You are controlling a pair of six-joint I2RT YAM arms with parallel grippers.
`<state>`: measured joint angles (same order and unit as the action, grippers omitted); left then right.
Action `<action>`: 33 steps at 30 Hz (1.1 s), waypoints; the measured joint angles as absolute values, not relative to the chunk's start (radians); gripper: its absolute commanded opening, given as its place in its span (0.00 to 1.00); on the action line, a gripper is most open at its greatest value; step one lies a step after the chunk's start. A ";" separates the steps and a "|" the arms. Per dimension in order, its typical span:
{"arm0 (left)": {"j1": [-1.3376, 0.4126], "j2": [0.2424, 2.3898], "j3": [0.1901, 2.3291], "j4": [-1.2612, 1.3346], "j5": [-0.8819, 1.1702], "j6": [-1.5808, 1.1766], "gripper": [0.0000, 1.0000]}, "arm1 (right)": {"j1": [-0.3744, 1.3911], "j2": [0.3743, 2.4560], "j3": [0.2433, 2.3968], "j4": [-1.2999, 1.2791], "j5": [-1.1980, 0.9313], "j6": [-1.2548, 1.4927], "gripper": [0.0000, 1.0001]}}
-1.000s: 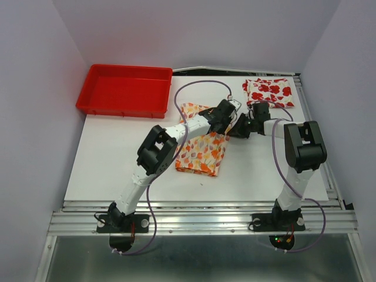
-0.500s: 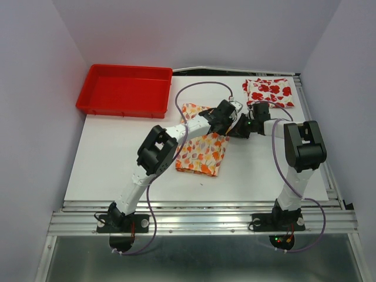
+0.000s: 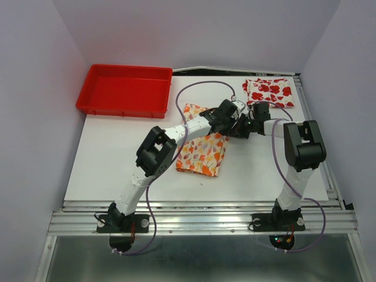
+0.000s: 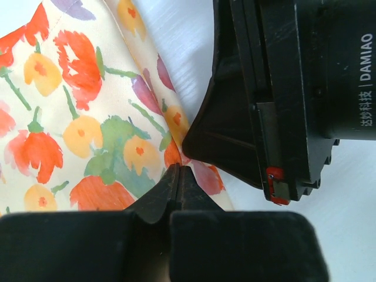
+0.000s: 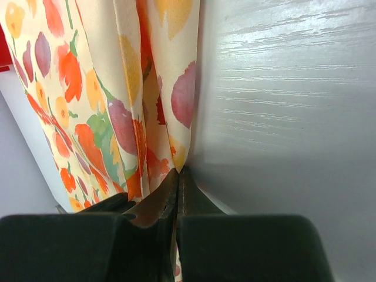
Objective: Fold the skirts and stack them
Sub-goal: Fold the skirt
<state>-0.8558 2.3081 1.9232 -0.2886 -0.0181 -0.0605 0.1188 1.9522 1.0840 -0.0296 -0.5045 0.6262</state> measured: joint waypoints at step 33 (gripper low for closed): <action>-0.847 2.310 1.958 -0.311 0.043 -0.079 0.30 | 0.116 1.947 1.086 -0.038 -0.504 0.613 0.36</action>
